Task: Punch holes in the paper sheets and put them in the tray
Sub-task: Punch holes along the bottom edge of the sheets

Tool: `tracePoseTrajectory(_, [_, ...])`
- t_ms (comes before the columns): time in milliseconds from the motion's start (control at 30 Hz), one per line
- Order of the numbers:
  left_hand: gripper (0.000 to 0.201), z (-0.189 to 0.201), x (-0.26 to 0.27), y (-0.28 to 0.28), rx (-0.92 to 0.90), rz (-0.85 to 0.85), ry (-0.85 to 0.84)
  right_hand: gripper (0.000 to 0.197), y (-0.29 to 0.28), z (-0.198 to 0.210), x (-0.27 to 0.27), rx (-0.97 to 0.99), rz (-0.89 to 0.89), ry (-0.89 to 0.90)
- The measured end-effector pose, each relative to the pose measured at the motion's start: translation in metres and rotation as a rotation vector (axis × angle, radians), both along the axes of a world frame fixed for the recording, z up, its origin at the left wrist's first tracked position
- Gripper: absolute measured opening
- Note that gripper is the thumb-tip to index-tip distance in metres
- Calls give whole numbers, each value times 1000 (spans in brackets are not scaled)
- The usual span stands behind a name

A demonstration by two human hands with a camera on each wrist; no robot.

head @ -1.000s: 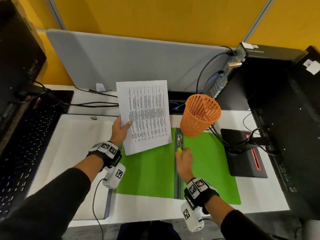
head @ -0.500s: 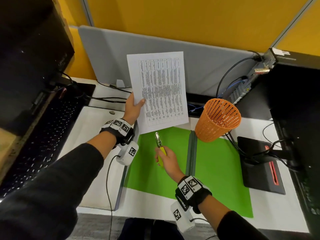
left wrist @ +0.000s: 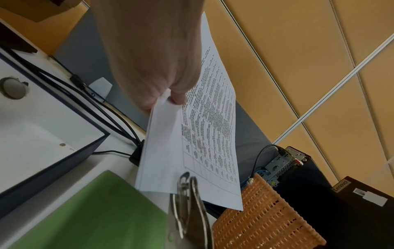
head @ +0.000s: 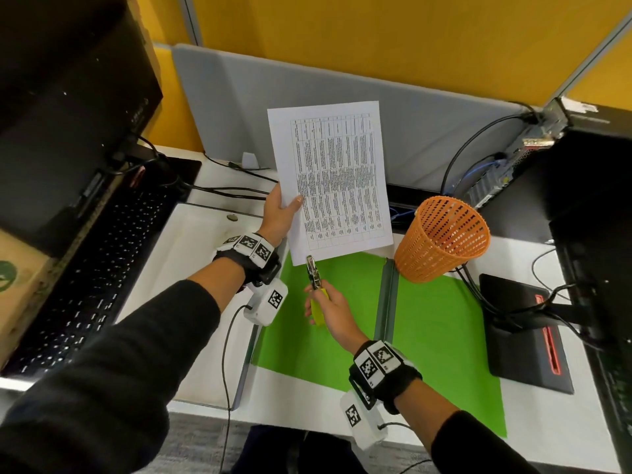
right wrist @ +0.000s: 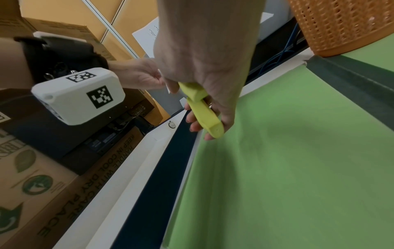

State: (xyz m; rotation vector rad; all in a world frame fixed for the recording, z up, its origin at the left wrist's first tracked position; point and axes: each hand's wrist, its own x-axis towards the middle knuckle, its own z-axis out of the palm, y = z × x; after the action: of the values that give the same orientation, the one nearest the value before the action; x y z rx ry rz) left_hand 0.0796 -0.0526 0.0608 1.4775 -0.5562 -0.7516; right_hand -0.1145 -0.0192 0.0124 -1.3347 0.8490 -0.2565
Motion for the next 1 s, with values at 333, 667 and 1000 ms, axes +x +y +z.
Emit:
tracePoseTrajectory(333, [45, -3, -6, 2, -9, -4, 47, 13, 0, -3, 5, -107, 3, 66])
tracePoseTrajectory(667, [45, -2, -6, 0, -6, 1, 74, 17, 4, -5, 4, -163, 9, 69])
tracePoseTrajectory(1000, [45, -19, -18, 1, 20, -13, 83, 19, 12, -29, -5, -181, -55, 148])
